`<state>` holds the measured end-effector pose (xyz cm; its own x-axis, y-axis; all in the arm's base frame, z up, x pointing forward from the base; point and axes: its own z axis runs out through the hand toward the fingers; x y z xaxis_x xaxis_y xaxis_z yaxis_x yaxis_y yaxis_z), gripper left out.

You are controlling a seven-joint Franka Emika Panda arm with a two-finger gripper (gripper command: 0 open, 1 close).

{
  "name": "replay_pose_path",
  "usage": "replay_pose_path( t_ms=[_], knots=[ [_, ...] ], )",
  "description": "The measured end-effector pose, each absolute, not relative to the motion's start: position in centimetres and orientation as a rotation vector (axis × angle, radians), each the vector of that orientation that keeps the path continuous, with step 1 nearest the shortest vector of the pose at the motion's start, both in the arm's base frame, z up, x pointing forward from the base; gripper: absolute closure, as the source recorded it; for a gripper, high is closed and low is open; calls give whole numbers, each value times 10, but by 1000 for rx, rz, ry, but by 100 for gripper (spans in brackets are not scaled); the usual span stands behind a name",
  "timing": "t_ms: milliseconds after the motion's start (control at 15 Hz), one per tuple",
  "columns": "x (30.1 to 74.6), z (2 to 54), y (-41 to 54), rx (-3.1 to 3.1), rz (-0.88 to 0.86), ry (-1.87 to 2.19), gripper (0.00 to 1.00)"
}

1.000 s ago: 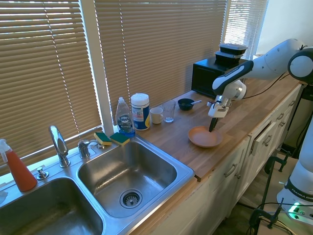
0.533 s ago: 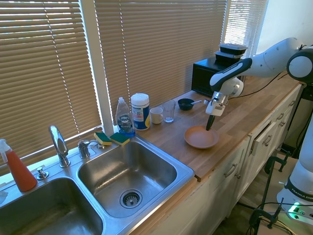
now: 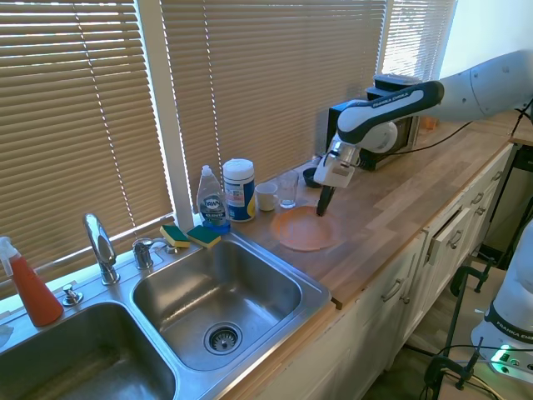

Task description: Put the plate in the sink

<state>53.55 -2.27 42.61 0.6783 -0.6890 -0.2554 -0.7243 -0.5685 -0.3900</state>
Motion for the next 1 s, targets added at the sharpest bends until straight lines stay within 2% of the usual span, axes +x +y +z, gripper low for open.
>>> replay_pose_path(
  t_ms=[400,800,1000],
  knots=[
    [570,429,49,-2450,57,1029,100],
    [646,399,178,-2560,31,821,100],
    [674,360,220,-2619,58,748,100]
  ],
)
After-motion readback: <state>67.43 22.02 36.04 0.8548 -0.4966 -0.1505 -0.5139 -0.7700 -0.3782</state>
